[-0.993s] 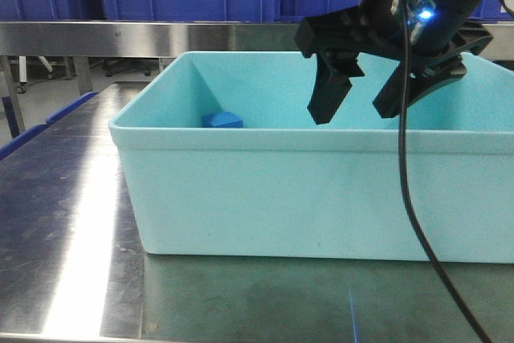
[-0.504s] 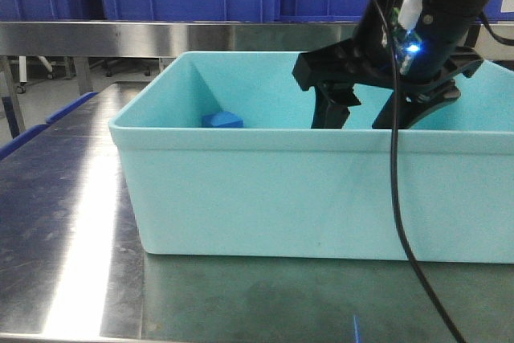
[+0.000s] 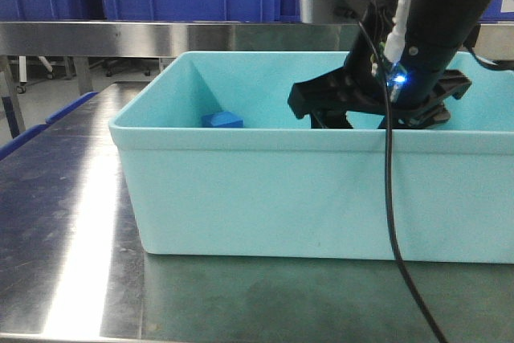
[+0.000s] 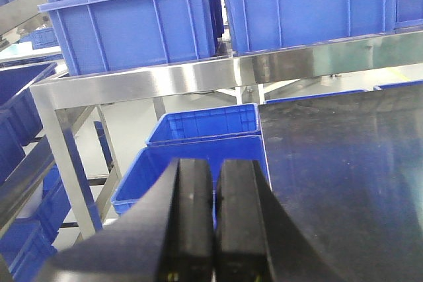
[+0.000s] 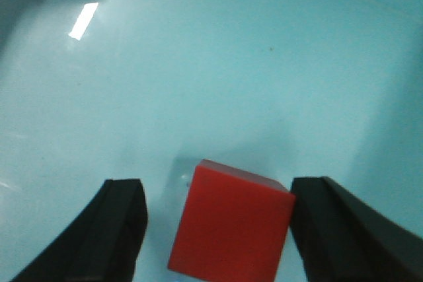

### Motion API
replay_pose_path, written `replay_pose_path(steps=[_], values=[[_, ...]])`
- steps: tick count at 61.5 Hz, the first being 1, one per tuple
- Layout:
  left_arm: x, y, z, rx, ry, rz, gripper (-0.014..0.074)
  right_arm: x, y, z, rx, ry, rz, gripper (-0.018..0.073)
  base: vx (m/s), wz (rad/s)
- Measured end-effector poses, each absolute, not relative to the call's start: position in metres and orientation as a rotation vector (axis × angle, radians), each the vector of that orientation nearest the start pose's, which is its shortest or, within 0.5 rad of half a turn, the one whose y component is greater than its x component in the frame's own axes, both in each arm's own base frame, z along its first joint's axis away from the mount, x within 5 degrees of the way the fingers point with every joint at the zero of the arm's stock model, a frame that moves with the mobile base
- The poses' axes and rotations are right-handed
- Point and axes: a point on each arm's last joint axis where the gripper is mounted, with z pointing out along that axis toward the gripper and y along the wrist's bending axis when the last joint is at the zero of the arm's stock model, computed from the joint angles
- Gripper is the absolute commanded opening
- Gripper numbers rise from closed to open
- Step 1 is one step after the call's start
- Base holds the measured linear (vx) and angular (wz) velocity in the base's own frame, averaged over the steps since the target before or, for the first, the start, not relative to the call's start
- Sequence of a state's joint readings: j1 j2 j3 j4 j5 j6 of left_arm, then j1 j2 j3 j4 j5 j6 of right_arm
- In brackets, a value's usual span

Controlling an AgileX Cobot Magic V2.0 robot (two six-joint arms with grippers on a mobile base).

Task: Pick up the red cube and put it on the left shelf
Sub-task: 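Lower the right gripper into the teal tub around the red cube, then close the right gripper on the red cube and lift it out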

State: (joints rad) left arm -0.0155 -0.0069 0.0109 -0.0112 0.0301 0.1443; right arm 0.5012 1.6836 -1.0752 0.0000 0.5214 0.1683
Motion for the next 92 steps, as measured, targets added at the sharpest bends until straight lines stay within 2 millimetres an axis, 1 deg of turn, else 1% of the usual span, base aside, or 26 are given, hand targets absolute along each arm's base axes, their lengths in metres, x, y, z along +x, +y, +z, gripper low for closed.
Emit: replay_pose_path(steps=[5, 10, 14, 15, 24, 25, 28, 32, 36, 43, 49, 54, 55, 58, 61, 64, 66, 71, 79, 92], values=[[0.056, -0.001, 0.207, 0.113, 1.514, 0.094, 0.0106, 0.304, 0.166, 0.212, -0.441, 2.593, 0.230, 0.0552, 0.00, 0.00], [0.056, -0.001, 0.207, 0.113, 1.514, 0.094, 0.0106, 0.305, 0.167, 0.211, -0.441, 2.584, 0.231, 0.0481, 0.00, 0.00], [0.056, -0.001, 0.207, 0.113, 1.514, 0.094, 0.0106, 0.306, 0.167, 0.211, -0.440, 2.575, 0.235, 0.0376, 0.00, 0.00], [0.056, -0.001, 0.207, 0.113, 1.514, 0.094, 0.0106, 0.306, 0.167, 0.212, -0.439, 2.570, 0.237, 0.0333, 0.00, 0.00], [0.056, -0.001, 0.207, 0.113, 1.514, 0.094, 0.0106, 0.308, 0.169, 0.215, -0.436, 2.555, 0.242, 0.0044, 0.00, 0.00], [0.056, -0.001, 0.207, 0.113, 1.514, 0.094, 0.0106, 0.309, 0.169, 0.216, -0.436, 2.553, 0.243, 0.0040, 0.00, 0.00], [0.056, -0.001, 0.207, 0.113, 1.514, 0.094, 0.0106, 0.311, 0.170, 0.219, -0.434, 2.542, 0.247, 0.0070, 0.00, 0.00], [0.056, -0.001, 0.207, 0.113, 1.514, 0.094, 0.0106, 0.313, 0.171, 0.224, -0.433, 2.525, 0.252, 0.0066, 0.00, 0.00], [0.056, -0.001, 0.207, 0.113, 1.514, 0.094, 0.0106, 0.314, 0.172, 0.235, -0.429, 2.492, 0.262, 0.0057, 0.00, 0.00], [0.056, -0.001, 0.207, 0.113, 1.514, 0.094, 0.0106, 0.313, 0.171, 0.264, -0.413, 2.378, 0.298, 0.0059, 0.00, 0.00], [0.056, -0.001, 0.207, 0.113, 1.514, 0.094, 0.0106, 0.304, 0.165, 0.301, -0.400, 2.228, 0.332, 0.0059, 0.00, 0.00], [0.056, -0.001, 0.207, 0.113, 1.514, 0.094, 0.0106, 0.293, 0.159, 0.331, -0.398, 2.099, 0.347, 0.0059, 0.00, 0.00], [0.056, -0.001, 0.207, 0.113, 1.514, 0.094, 0.0106, 0.290, 0.156, 0.338, -0.396, 2.069, 0.347, 0.0059, 0.00, 0.00], [0.056, -0.001, 0.207, 0.113, 1.514, 0.094, 0.0106, 0.284, 0.149, 0.352, -0.383, 2.003, 0.350, 0.0059, -0.03, -0.18], [0.056, -0.001, 0.207, 0.113, 1.514, 0.094, 0.0106, 0.277, 0.141, 0.362, -0.366, 1.953, 0.349, 0.0059, -0.03, -0.20], [0.056, -0.001, 0.207, 0.113, 1.514, 0.094, 0.0106, 0.268, 0.128, 0.373, -0.338, 1.904, 0.340, 0.0059, 0.00, 0.00], [0.056, -0.001, 0.207, 0.113, 1.514, 0.094, 0.0106, 0.263, 0.118, 0.377, -0.314, 1.886, 0.329, 0.0059, 0.00, 0.00], [0.056, -0.001, 0.207, 0.113, 1.514, 0.094, 0.0106, 0.252, 0.095, 0.378, -0.254, 1.873, 0.289, 0.0059, 0.00, 0.00], [0.056, -0.001, 0.207, 0.113, 1.514, 0.094, 0.0106, 0.230, 0.067, 0.375, -0.183, 1.861, 0.235, 0.0059, 0.00, 0.00], [0.056, -0.001, 0.207, 0.113, 1.514, 0.094, 0.0106, 0.186, 0.044, 0.350, -0.135, 1.867, 0.199, 0.0059, 0.00, 0.00]])
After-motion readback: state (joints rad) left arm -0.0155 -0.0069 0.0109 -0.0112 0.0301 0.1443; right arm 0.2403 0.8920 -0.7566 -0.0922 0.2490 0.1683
